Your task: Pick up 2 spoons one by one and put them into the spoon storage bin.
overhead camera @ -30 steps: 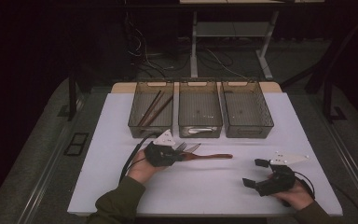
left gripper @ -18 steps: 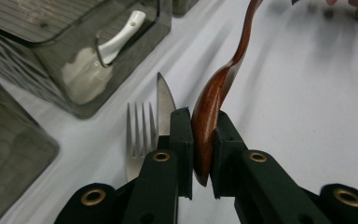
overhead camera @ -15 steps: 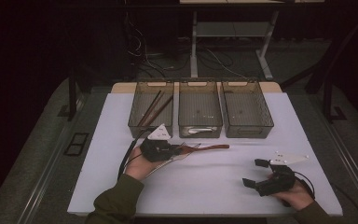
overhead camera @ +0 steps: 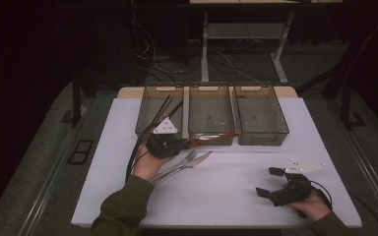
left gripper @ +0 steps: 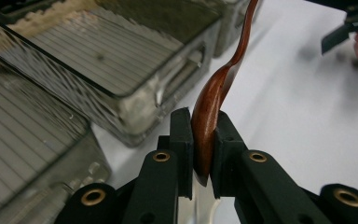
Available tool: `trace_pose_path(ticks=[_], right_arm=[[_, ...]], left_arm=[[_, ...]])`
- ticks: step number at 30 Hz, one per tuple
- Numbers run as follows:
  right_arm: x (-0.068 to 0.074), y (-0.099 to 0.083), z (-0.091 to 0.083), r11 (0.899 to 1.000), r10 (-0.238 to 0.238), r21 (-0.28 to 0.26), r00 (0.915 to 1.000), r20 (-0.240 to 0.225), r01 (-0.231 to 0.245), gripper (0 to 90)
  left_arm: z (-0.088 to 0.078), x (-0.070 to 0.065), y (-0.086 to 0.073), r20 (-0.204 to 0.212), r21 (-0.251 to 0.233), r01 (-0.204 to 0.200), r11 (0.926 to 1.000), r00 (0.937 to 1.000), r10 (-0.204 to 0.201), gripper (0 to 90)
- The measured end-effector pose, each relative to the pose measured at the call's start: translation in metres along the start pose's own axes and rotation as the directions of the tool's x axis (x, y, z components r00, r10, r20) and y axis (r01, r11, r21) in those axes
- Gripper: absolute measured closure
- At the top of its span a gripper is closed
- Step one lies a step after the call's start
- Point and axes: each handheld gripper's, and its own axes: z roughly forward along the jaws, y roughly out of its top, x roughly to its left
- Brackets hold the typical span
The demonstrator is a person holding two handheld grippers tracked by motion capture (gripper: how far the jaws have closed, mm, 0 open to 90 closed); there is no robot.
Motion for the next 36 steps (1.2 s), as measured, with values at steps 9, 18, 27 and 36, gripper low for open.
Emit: trace_pose_path(ticks=[9,18,27,36], right_arm=[[-0.001,0.000,0.000,1.000,-0.005,-0.002,1.0000,0.000,0.005,0.6],[-0.001,0.000,0.000,1.000,-0.003,-0.003,1.0000,-0.001,0.003,0.6],[-0.001,0.000,0.000,1.000,-0.004,-0.005,1.0000,0.000,0.004,0.6],[-0.001,0.000,-0.001,1.000,-0.005,-0.008,1.0000,-0.004,0.005,0.6]], left_arm=[[0.006,0.015,0.028,-0.055,-0.017,0.018,0.9997,0.9983,-0.019,80.6],[0.026,0.031,0.041,-0.101,-0.014,0.060,0.9981,0.9930,-0.061,80.6],[0.050,0.040,0.047,-0.158,0.011,0.099,0.9950,0.9827,-0.096,80.6],[0.065,0.046,0.045,-0.204,0.016,0.149,0.9887,0.9686,-0.143,80.3]])
